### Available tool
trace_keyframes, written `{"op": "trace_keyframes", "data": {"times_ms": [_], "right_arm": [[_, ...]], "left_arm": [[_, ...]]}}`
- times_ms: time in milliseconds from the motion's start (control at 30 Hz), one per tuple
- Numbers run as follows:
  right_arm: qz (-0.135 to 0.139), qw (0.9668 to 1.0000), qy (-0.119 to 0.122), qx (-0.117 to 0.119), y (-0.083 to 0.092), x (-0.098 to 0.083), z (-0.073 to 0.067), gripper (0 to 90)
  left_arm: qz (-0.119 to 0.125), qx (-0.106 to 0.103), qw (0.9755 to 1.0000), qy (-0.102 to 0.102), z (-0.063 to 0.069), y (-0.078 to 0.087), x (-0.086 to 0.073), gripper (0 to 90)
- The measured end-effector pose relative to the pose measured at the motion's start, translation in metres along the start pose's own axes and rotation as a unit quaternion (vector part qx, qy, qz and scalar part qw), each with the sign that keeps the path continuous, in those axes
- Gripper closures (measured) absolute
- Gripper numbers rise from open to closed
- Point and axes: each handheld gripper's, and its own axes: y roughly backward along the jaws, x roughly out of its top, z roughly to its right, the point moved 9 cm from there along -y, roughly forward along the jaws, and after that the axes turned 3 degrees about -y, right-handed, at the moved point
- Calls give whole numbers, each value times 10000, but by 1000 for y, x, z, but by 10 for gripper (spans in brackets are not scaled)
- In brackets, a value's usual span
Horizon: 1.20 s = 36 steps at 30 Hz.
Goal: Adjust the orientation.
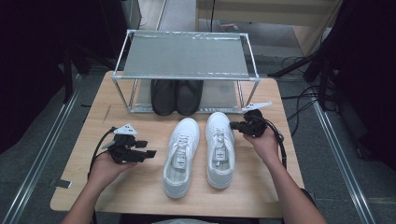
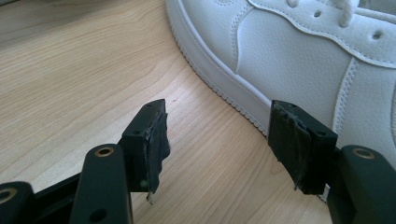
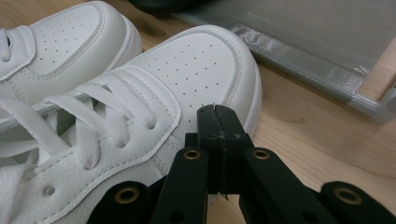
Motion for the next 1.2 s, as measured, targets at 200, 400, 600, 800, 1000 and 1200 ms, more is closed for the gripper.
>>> {"op": "trace_keyframes", "data": {"times_ms": [200, 400, 600, 800, 1000, 1200], "right_arm": [[100, 9999, 31, -10, 1, 10, -4, 900], [194, 9996, 99, 183, -9, 24, -20, 900], [165, 9995, 21, 259, -16, 24, -22, 900], [151, 9993, 40, 330, -17, 21, -23, 900], [168, 9993, 58, 320, -17, 20, -25, 900], [92, 9987, 71, 496, -16, 15, -35, 900]], "left_arm": [[-7, -8, 10000, 6, 1, 0, 0, 385], [-28, -7, 10000, 6, 0, -1, -1, 385], [-48, -20, 10000, -9, 0, -1, -1, 385], [-38, -24, 10000, -12, 1, -2, -1, 385], [-42, -32, 10000, -18, 1, -2, -1, 385], [-50, -49, 10000, -44, 1, -4, 1, 385]]}}
